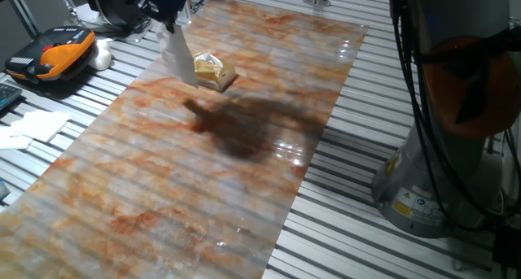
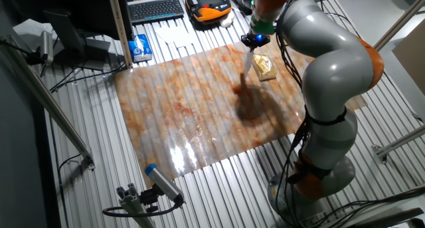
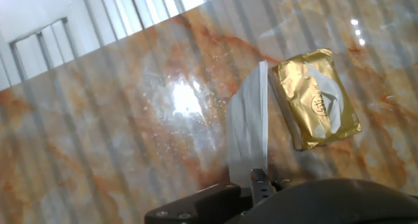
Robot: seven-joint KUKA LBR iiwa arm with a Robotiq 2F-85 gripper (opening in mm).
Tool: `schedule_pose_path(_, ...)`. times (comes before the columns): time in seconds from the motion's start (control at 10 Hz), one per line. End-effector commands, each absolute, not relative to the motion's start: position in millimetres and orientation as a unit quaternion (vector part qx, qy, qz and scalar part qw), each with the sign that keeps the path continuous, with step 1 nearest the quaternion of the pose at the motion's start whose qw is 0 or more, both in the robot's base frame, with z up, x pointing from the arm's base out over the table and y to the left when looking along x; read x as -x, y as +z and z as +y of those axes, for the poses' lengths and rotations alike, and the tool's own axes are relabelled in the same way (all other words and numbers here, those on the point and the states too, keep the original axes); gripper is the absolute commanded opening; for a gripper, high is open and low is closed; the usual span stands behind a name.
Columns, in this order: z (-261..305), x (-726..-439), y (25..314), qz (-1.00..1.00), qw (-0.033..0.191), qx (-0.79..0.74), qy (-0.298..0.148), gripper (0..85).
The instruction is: Pull out a napkin
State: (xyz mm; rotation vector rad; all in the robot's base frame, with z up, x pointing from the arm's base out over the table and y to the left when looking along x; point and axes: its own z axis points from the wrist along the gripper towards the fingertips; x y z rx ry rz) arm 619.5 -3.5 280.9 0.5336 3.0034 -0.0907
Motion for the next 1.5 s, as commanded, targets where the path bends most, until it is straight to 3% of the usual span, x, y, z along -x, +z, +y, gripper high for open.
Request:
schedule_pose_path(0.0,-3,-620,280,0.98,0.048,-0.188,-0.034,34.0)
schedule_pose_path(0.1,-2,-620,280,0.978,0.052,-0.2,-0.041,34.0)
schedule_pose_path(0.2,1,-620,278,0.973,0.059,-0.216,-0.053,51.0)
schedule_pose_path(0.6,-12,-621,274,0.978,0.06,-0.197,-0.023,51.0)
schedule_pose_path(1.4,-5,-625,261,0.974,0.074,-0.207,-0.06,51.0)
